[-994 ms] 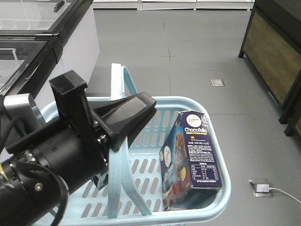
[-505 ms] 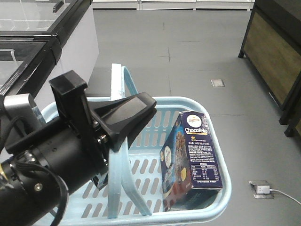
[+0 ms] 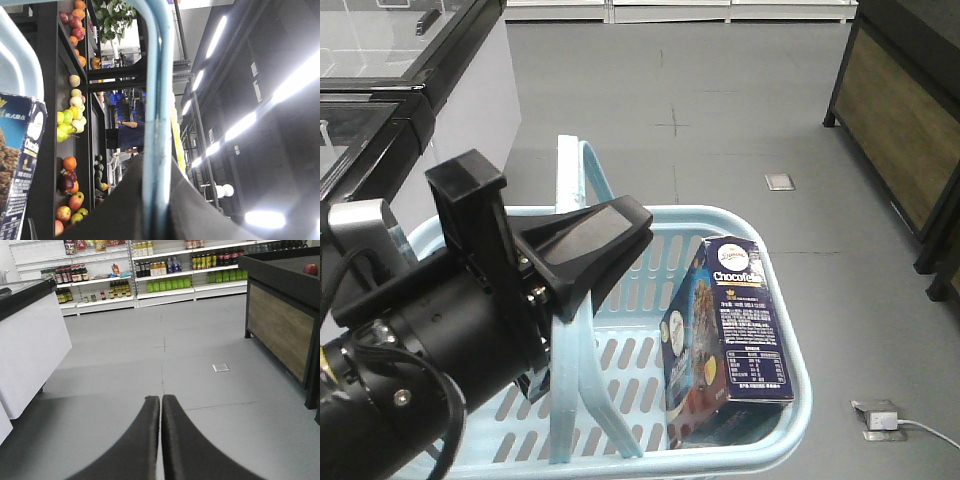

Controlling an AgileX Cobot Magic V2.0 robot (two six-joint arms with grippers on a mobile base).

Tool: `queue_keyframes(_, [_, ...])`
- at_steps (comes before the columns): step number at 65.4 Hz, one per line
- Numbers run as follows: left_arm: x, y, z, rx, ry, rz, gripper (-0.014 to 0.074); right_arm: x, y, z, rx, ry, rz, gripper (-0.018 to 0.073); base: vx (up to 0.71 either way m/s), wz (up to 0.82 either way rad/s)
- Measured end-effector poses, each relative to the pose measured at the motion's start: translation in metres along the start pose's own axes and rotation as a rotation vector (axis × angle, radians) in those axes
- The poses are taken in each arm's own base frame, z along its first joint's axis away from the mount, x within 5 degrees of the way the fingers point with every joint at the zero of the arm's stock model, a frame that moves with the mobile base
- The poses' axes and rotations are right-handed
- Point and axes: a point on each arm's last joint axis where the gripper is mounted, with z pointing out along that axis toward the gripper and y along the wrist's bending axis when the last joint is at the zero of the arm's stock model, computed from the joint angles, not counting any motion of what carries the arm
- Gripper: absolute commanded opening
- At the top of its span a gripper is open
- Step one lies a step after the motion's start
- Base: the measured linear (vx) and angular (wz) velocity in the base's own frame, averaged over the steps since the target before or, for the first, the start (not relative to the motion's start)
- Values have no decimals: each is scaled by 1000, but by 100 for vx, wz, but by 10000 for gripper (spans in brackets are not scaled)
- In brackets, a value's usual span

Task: Left arm holds basket, right arm returns cookies
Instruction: 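Drive forward along the freezers holding the basket in the left gripper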

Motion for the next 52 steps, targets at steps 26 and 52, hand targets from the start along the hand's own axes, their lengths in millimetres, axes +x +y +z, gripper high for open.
queue_keyframes(26, [0,-1,0,2,0,-1,-8,0,0,0,0,0,0,-8,19,15])
queue_keyframes(52, [-1,-2,-1,5,-1,-5,-8,0,0,0,0,0,0,-8,25,2])
